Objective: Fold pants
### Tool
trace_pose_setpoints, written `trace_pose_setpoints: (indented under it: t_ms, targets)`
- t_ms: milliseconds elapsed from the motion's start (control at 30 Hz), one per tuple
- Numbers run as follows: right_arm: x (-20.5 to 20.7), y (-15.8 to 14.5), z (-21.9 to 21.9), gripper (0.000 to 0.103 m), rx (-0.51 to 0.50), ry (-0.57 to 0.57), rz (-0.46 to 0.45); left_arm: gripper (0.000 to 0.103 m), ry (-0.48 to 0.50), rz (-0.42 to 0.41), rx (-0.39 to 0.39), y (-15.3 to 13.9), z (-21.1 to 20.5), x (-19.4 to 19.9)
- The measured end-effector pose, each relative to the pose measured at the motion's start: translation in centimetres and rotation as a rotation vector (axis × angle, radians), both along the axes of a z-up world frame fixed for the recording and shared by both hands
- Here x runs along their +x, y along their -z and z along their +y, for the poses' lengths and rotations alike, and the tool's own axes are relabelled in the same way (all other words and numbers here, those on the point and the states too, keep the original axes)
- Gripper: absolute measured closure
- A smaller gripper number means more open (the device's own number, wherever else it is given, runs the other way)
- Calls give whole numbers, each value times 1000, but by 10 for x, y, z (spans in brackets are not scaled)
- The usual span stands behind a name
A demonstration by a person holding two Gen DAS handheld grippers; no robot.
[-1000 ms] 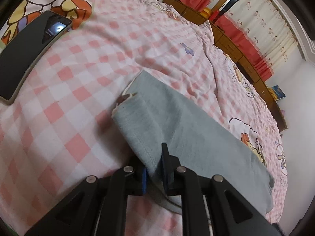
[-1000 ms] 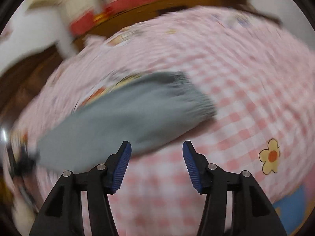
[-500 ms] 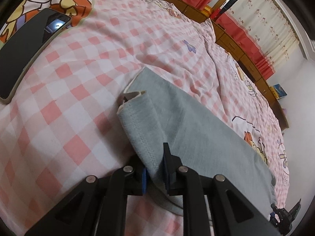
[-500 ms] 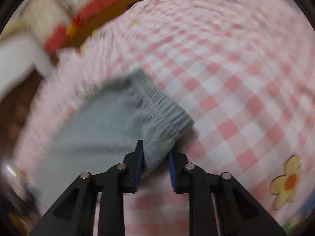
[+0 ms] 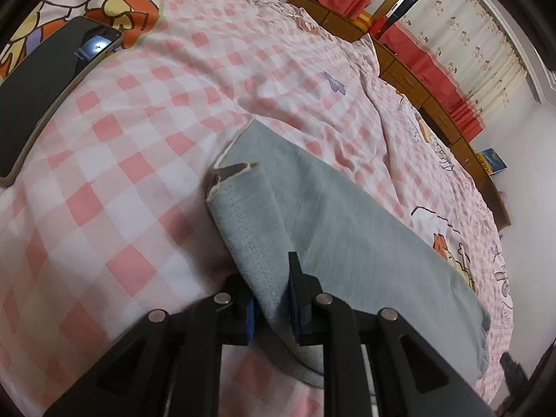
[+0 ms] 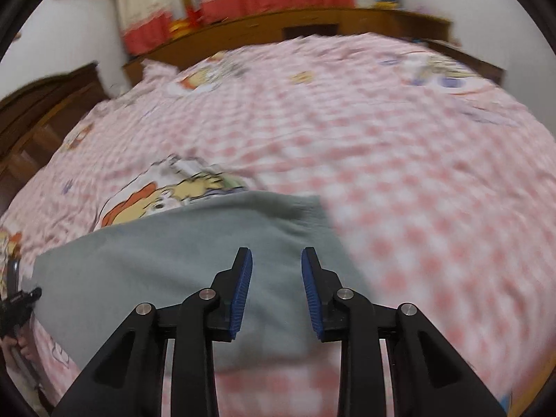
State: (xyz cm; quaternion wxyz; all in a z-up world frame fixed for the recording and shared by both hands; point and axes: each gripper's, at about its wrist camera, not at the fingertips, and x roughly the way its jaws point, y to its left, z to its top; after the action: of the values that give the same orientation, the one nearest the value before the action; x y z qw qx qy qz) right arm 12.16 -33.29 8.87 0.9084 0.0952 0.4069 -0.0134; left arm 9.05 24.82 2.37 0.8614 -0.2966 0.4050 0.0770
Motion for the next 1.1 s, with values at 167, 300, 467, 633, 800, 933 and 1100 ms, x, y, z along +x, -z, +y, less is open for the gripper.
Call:
trace_pose_setpoints:
  t_ms: [167, 300, 467, 633, 800, 933, 1100]
  targets:
    - [68, 57, 15, 73, -77, -18, 136, 87, -1, 0, 2, 0, -1, 1]
    - [84, 74, 16, 72, -95, 2, 128, 87, -2, -7, -19, 0, 0, 1]
    - [76, 74, 21, 72, -135, -12, 111, 87, -25, -25, -35, 1, 2, 2]
    - [63, 53, 19, 71, -135, -3, 136, 89, -53, -34, -38, -3, 3, 1]
    - [12, 19, 32, 59, -137, -73, 48, 91, -40, -79, -51, -16, 7, -5]
    - [-32, 5, 39, 58, -60, -123, 6, 91, -11, -122, -26, -39, 1, -7]
    - [-72, 4, 48, 58, -18, -145, -17, 91, 69, -197, 3, -78, -24, -7]
